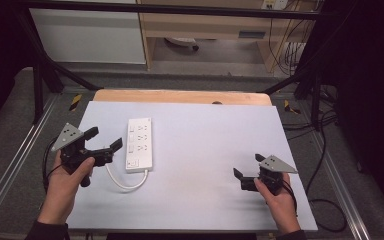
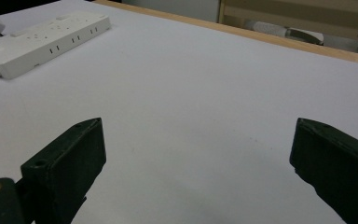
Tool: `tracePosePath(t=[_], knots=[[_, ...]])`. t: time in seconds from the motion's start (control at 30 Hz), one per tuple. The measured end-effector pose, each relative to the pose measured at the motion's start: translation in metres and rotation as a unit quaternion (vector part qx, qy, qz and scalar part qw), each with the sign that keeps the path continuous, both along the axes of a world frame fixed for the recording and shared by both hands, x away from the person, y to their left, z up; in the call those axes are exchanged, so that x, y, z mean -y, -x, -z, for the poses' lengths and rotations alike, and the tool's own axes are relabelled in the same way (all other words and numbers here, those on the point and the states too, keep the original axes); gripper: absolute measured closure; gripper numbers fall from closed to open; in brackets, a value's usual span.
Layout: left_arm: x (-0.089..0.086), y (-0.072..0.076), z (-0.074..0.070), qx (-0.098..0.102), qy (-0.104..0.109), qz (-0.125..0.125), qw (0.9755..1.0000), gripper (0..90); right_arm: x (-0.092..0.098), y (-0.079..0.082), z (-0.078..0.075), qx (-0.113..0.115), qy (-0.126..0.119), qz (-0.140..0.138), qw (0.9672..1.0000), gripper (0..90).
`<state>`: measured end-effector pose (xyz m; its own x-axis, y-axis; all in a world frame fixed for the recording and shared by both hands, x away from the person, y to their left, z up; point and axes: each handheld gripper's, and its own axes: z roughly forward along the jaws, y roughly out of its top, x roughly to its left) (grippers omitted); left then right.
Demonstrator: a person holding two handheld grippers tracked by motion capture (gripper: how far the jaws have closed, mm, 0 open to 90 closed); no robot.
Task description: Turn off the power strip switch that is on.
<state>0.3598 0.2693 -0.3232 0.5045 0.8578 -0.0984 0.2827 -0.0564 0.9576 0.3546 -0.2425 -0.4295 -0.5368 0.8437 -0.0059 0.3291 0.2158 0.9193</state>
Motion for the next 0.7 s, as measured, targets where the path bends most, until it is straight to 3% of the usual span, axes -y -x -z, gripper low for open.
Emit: tracePosePath(t=[0.27,0.4,0.7], knots=[[0.004,0.000,0.000,-0.003,-0.010,0.007,0.9999,5.2,-0.001,0.001,-0.001,0.001,0.001,0.000,1.0000,3.8],[0.008,-0.002,-0.001,-0.001,-0.003,0.006,1.0000,5.1,-0.002,0.001,-0.002,0.002,0.000,-0.001,1.0000,3.8],[0.012,-0.011,-0.016,0.018,0.001,0.015,0.9997,4.9,-0.002,0.002,-0.002,0.002,0.000,-0.001,1.0000,3.7]])
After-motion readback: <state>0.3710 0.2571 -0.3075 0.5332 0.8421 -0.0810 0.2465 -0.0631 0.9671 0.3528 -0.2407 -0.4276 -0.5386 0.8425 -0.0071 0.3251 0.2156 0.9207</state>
